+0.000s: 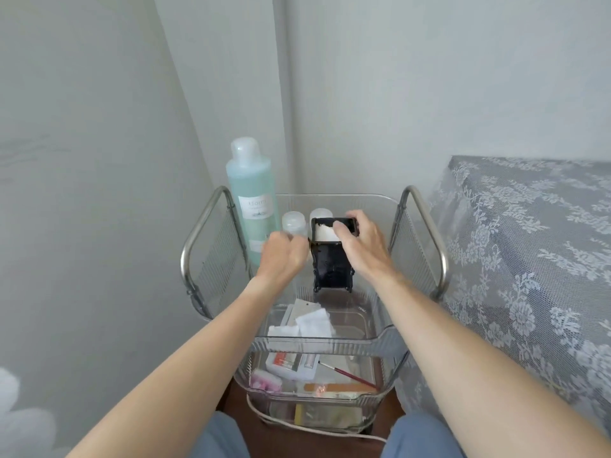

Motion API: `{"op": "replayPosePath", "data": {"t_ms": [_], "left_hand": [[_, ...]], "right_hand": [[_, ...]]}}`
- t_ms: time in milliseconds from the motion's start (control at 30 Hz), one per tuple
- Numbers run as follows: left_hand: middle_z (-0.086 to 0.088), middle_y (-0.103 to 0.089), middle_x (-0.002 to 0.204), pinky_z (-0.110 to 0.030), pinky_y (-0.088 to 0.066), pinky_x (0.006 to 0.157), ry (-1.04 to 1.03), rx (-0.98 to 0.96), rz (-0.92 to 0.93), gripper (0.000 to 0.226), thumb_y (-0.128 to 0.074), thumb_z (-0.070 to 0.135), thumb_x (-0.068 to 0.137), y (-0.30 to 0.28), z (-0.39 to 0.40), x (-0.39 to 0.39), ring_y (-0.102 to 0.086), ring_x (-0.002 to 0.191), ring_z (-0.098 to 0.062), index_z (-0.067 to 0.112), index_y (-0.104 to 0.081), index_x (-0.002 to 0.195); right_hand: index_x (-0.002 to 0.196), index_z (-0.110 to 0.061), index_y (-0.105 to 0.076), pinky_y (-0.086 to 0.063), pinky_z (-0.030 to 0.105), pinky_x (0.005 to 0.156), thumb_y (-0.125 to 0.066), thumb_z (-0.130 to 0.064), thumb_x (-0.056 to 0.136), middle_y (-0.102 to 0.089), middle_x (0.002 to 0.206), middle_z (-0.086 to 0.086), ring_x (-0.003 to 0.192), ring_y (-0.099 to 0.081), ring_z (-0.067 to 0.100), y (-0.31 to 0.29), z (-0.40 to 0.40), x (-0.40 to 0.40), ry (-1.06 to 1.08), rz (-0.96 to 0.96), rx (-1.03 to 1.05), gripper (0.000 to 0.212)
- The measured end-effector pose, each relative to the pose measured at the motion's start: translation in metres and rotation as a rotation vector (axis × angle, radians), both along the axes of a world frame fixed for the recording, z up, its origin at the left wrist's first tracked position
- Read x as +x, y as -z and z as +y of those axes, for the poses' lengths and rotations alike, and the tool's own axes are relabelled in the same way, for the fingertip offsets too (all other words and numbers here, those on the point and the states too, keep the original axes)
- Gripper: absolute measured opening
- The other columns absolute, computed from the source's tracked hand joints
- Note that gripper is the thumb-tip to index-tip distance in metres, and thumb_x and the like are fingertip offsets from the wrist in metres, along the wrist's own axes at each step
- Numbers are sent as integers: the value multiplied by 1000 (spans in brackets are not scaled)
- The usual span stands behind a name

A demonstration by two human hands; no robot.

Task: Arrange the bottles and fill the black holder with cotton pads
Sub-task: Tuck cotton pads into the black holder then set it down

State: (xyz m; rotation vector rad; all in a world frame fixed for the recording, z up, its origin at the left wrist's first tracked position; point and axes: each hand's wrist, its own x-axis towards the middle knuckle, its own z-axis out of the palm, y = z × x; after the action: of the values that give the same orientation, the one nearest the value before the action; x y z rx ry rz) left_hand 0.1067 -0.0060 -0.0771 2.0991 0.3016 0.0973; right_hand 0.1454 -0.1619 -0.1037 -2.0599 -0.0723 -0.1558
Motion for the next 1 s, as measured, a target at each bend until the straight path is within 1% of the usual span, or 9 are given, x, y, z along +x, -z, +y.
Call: {"op": "replayPosePath", "data": {"t_ms": [100,133,233,400,533,633,700,833,1000], "left_hand": [[-3,-58,58,-19,-42,41,189,211,317,21,-54,21,84,15,12,-16,-54,41,-13,6,-57,70],[-3,-57,59,-18,-43,41,257,292,385,16,-59,19,83,20,12,-20,-59,44,-13,6,-57,73],[-2,-54,74,-28,-46,57,384,532,473,25,-74,24,75,35,4,-32,-70,84,-25,10,-59,89],[1,-54,86,-29,-44,61,496,618,515,28,-68,26,82,43,-3,-36,-56,86,-24,12,-49,98],[4,-64,89,-18,-45,57,495,425,312,9,-72,17,78,37,3,-38,-61,76,-13,19,-65,82],[5,-66,91,-16,-47,61,516,243,197,28,-85,22,72,16,14,-36,-64,78,-6,26,-64,90],[4,-72,89,-16,-50,65,509,155,141,25,-87,24,72,1,19,-33,-68,77,-5,27,-69,89],[-1,-69,76,-15,-48,56,458,13,7,3,-75,13,86,-25,27,-23,-59,57,-3,13,-75,88],[-7,-65,80,-9,-40,41,401,-35,-14,8,-67,8,90,-54,28,-9,-55,53,-6,15,-70,92]], "right_hand": [[140,-30,-45,-34,44,110,-41,-62,86,-46,147,1,135,-41,21,0,0,1,2,-33,-40,63],[141,-31,-45,-33,45,111,-40,-63,85,-44,149,0,136,-40,21,0,1,0,-1,-39,-27,65],[139,-30,-48,-33,39,109,-43,-62,84,-48,147,0,135,-40,19,1,4,-1,-21,-67,-44,65],[131,-24,-57,-37,34,104,-45,-57,85,-57,136,0,127,-48,17,2,5,-2,-21,-103,-32,58],[119,-19,-64,-41,29,95,-47,-54,86,-65,120,-2,112,-56,14,1,2,-8,-6,-152,44,51],[112,-18,-65,-43,32,94,-47,-53,87,-67,113,-1,108,-58,15,-3,0,-8,2,-176,54,47],[108,-18,-65,-44,36,93,-45,-53,88,-67,107,1,105,-59,18,-4,-1,-8,-4,-184,56,45],[103,-19,-63,-44,33,86,-42,-51,90,-66,101,0,99,-59,18,-3,4,-10,-24,-214,47,40],[87,-24,-57,-39,25,70,-44,-39,94,-63,83,-7,81,-58,11,-7,4,-10,15,-352,68,22]]}}
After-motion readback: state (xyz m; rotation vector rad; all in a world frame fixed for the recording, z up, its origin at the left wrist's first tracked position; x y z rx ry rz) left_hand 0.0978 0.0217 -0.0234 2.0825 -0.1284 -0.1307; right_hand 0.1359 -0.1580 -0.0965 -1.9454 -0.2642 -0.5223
